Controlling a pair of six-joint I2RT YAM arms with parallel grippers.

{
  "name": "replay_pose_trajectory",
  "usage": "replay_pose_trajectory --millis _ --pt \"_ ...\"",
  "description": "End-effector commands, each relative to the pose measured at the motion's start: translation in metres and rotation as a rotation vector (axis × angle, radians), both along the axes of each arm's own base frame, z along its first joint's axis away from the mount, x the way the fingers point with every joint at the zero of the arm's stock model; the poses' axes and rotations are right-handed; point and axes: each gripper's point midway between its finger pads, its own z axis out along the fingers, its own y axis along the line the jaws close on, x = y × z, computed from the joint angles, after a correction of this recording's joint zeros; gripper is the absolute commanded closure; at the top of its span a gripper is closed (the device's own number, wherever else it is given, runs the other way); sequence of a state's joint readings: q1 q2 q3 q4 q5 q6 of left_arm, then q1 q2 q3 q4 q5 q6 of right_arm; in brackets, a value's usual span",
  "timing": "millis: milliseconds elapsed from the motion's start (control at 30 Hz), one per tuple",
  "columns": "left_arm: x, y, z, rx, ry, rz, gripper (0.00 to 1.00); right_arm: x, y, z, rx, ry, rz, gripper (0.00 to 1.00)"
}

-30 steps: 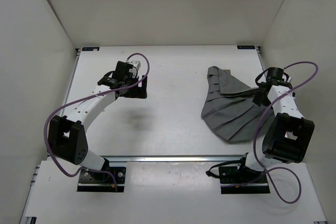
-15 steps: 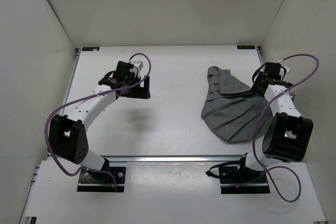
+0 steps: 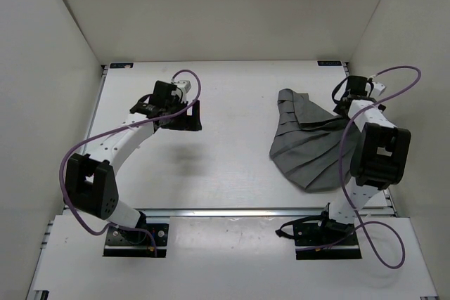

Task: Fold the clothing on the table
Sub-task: Grab the skirt from the pile

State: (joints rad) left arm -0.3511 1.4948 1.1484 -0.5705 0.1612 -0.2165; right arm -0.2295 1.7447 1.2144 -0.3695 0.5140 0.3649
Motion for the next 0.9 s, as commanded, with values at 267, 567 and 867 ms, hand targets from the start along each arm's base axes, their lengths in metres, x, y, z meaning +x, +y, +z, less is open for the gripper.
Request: replay_pose_trajectory --millis 267,567,867 --pt "0.002 -0.005 -0.003 -0.038 0.017 -0.029 0.02 0.035 -0.005 -0.005 -0.070 -0.040 0.001 0.43" --pt "0.006 -0.002 0.006 -0.064 -0.005 -0.015 0.01 0.074 0.027 0.026 -0.038 -0.076 0.130 1.00" --pt "0.012 -0.060 0.039 -0.263 -0.079 -0.135 0.02 0.084 0.150 0.082 0.024 -0.143 0.436 1.00"
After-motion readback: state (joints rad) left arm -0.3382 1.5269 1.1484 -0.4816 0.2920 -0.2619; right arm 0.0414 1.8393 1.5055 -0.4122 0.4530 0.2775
